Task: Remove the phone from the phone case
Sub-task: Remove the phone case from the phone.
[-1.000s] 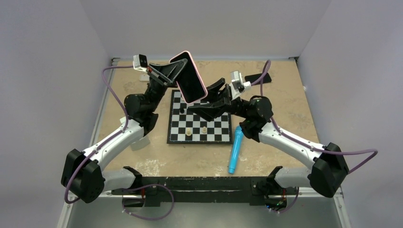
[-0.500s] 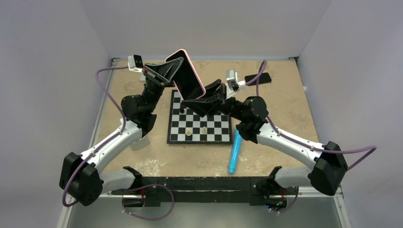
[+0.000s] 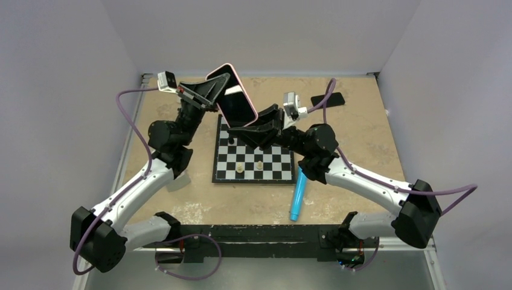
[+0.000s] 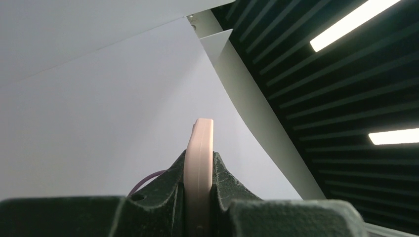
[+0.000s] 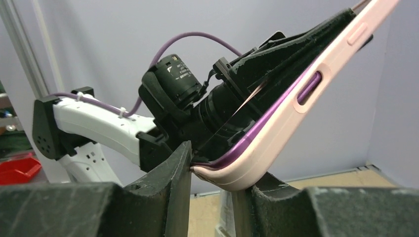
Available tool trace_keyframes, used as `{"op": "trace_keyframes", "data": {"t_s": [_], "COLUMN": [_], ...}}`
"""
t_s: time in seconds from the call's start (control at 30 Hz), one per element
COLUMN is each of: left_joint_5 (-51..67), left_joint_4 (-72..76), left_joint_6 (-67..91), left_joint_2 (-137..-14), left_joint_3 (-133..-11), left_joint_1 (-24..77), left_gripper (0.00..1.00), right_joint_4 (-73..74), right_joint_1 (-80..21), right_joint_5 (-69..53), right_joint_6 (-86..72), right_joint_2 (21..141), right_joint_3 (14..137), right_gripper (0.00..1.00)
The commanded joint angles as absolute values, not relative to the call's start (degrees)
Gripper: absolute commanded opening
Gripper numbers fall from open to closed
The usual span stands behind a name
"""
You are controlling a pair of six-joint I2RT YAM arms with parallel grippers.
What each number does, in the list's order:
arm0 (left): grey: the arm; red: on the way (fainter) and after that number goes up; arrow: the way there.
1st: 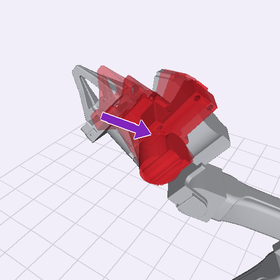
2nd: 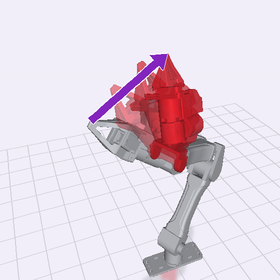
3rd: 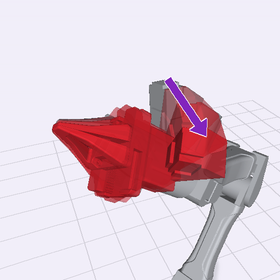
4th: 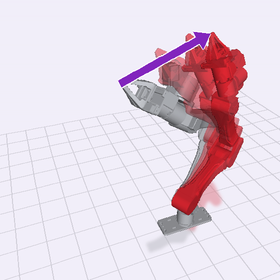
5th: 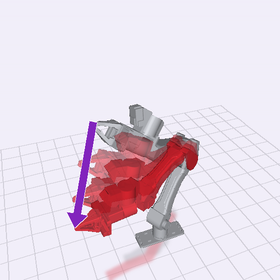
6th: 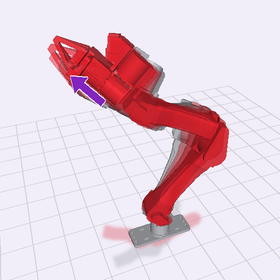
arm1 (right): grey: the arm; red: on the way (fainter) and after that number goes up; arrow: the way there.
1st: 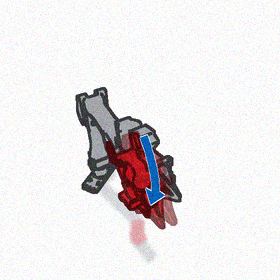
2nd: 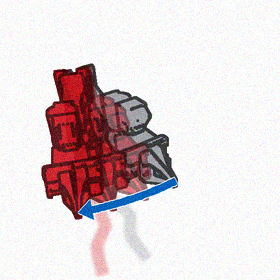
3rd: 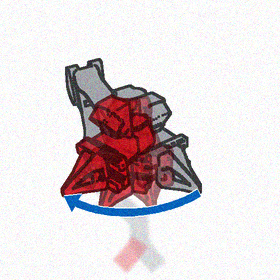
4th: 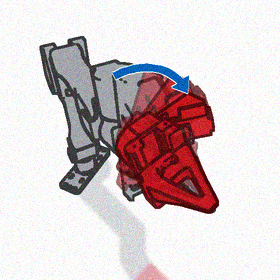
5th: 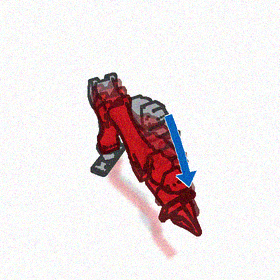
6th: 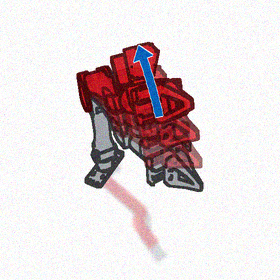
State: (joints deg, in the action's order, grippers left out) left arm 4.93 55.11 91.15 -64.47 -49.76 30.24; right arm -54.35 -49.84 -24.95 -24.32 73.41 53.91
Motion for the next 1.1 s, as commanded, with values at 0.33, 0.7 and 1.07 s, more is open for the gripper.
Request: {"op": "trace_keyframes", "data": {"t_s": [0.33, 0.7, 1.07], "left_joint_5": [18.08, 17.85, 23.60], "left_joint_4": [47.18, 59.53, 58.26], "left_joint_6": [102.66, 102.85, 104.19], "left_joint_2": [-56.31, -56.29, -57.91], "left_joint_3": [-51.93, -50.68, -54.93], "left_joint_1": [31.40, 31.46, 31.42], "left_gripper": [0.00, 0.00, 0.00], "right_joint_4": [-48.42, -72.36, -75.82], "right_joint_1": [-47.78, -44.10, -37.07], "right_joint_5": [-28.45, -37.36, -40.24], "right_joint_6": [-8.04, -33.20, -46.27], "right_joint_2": [77.52, 87.20, 90.76], "right_joint_3": [56.28, 54.34, 52.08], "right_gripper": [0.00, 0.00, 0.00]}}
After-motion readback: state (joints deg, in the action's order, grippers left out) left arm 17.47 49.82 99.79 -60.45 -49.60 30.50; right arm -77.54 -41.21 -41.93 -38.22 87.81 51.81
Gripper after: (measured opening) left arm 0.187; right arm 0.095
